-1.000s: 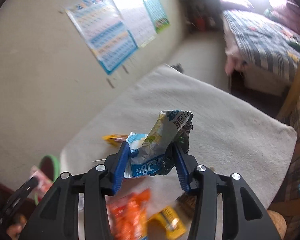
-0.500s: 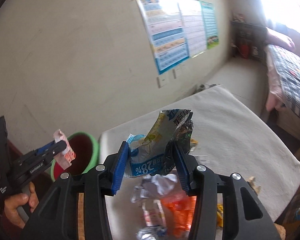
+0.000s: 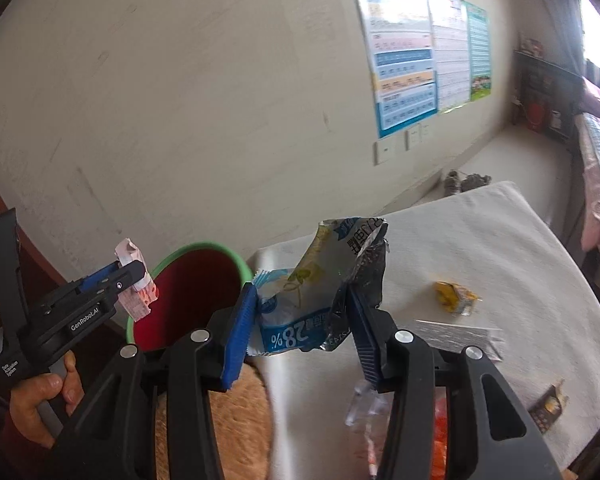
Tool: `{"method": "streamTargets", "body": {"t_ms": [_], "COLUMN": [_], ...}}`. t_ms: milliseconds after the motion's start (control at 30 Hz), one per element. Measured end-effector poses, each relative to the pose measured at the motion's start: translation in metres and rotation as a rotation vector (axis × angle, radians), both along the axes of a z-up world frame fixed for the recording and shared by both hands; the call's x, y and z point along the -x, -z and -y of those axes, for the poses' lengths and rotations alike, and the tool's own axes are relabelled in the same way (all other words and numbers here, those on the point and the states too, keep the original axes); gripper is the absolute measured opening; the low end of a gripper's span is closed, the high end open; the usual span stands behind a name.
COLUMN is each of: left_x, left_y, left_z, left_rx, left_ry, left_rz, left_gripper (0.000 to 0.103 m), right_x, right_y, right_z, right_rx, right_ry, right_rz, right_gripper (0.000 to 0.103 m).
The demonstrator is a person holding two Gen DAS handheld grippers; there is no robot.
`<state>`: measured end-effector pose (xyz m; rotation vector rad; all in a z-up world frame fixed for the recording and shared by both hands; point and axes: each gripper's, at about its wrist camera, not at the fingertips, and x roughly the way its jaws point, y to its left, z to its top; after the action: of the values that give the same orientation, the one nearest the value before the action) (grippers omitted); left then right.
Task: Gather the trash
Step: 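Carry both items over the bucket and open both tools to release them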
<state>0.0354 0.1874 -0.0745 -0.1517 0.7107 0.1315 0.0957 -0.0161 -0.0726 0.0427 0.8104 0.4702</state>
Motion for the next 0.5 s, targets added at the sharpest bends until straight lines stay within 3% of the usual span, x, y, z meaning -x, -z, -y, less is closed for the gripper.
{"method": "streamTargets", "body": {"t_ms": [333, 500], "left_x": [0.004, 0.001], "left_y": [0.014, 0.028], "left_z": [-0.048, -0.066], "left_rx": [0.009, 0.01], "left_ry": [-0.102, -0.135], "left_rz": [-0.026, -0.057], "left_gripper": [0.039, 0.039], "right_x": [-0.01, -0.016], "right_y": [0.021, 0.03], "right_z": [-0.059, -0.097], "right_rx": [0.02, 0.076], "right_ry": [-0.125, -0.23], "right_rz": [-0.045, -0.036], "right_gripper": [0.046, 0.047]}}
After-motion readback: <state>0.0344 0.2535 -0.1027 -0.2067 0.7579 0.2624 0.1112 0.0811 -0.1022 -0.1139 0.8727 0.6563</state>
